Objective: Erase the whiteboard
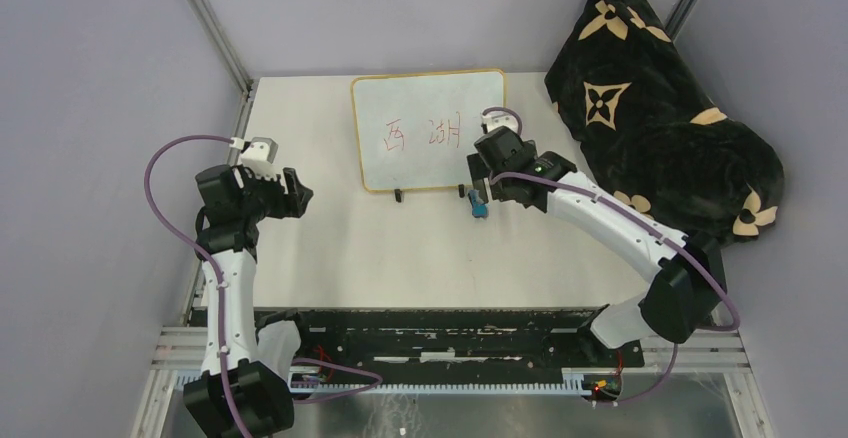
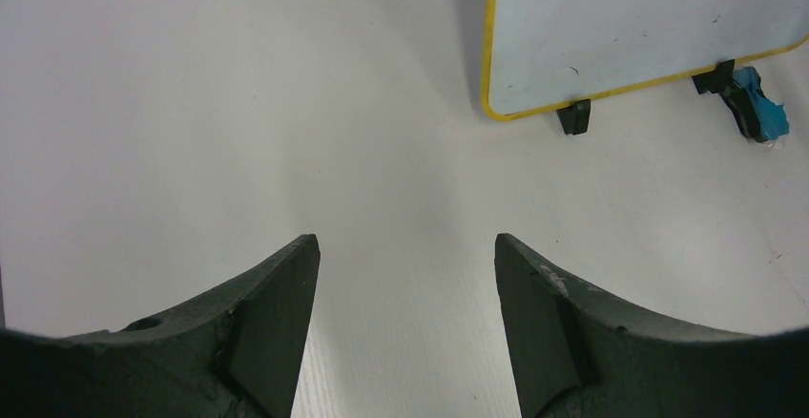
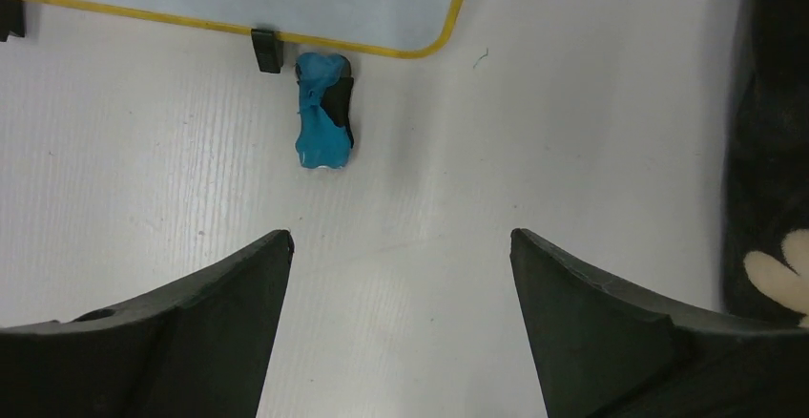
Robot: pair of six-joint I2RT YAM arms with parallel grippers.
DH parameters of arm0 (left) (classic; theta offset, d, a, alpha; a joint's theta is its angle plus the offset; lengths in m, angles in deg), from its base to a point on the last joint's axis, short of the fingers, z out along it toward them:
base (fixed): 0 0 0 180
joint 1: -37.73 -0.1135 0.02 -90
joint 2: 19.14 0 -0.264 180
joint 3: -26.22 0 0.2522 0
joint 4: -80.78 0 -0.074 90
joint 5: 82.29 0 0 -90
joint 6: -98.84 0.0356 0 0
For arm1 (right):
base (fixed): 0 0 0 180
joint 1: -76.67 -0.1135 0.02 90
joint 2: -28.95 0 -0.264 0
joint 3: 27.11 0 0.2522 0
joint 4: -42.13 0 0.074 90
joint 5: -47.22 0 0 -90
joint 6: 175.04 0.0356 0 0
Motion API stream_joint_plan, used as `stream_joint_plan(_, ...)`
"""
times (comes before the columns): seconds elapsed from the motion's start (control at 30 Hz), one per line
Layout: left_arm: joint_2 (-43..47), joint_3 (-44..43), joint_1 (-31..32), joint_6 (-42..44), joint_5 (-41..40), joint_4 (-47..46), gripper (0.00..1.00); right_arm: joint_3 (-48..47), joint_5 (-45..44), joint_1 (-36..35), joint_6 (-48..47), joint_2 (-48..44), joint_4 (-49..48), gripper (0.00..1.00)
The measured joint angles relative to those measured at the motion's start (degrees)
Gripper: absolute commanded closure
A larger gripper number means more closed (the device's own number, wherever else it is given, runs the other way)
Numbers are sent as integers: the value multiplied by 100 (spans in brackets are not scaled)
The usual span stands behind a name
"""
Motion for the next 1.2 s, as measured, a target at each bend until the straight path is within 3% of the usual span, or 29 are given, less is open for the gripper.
stream_joint_plan(0.37, -7, 0, 0, 0, 105, 0, 26, -1143, 667, 190, -328, 1373, 210, 16)
stream_joint_plan(0.57, 42, 0, 0, 2, 105, 0, 26, -1237, 1047, 452, -319, 2037, 166, 19)
stream_joint_plan(1.2, 57, 0, 0, 2, 125, 2, 26, -1086, 1585, 684, -101, 2455, -146, 25)
